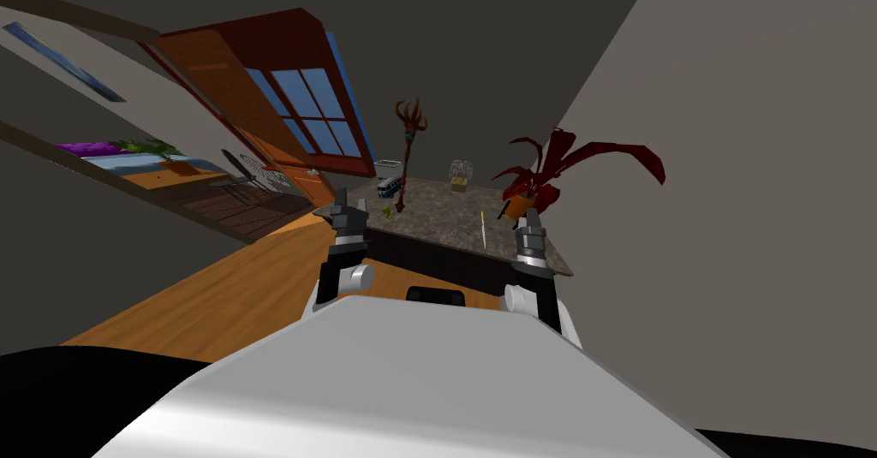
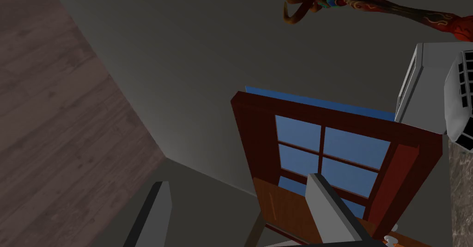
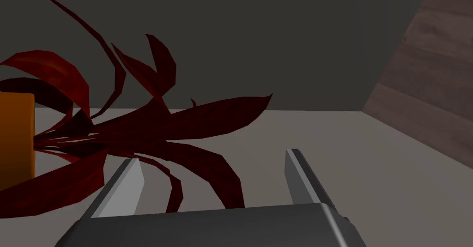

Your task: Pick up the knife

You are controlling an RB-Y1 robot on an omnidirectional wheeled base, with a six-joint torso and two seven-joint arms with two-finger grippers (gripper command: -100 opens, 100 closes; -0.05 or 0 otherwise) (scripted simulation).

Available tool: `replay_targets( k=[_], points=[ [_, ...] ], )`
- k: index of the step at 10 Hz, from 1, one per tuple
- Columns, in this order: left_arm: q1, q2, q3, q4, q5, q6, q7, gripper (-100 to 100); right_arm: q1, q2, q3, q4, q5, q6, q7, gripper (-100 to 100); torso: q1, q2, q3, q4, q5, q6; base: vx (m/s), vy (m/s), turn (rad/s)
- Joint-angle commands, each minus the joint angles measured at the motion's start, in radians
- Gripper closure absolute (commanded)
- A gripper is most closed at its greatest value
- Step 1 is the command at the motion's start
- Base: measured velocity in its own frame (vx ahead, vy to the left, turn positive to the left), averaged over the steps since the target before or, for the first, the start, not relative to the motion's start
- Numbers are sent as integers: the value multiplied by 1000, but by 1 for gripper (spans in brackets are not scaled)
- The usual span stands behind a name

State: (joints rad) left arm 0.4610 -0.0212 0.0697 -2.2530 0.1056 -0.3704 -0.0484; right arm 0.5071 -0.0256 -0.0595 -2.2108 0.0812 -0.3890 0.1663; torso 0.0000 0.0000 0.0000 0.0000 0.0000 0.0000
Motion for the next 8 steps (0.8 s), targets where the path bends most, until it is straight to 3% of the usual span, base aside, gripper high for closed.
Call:
replay_targets(
  k=[1, 8],
  points=[
    [0, 0, 0, 0, 0, 0, 0, 0, -20, -32, -4, 14, 2, 9, -9, -100, 0, 0, 0, 0, 0, 0, -6, 31, 29],
    [0, 0, 0, 0, 0, 0, 0, 0, -211, -203, -48, 160, 10, 121, -117, -100, 8, 0, 0, 0, 2, 0, -19, 111, 52]
  ],
)
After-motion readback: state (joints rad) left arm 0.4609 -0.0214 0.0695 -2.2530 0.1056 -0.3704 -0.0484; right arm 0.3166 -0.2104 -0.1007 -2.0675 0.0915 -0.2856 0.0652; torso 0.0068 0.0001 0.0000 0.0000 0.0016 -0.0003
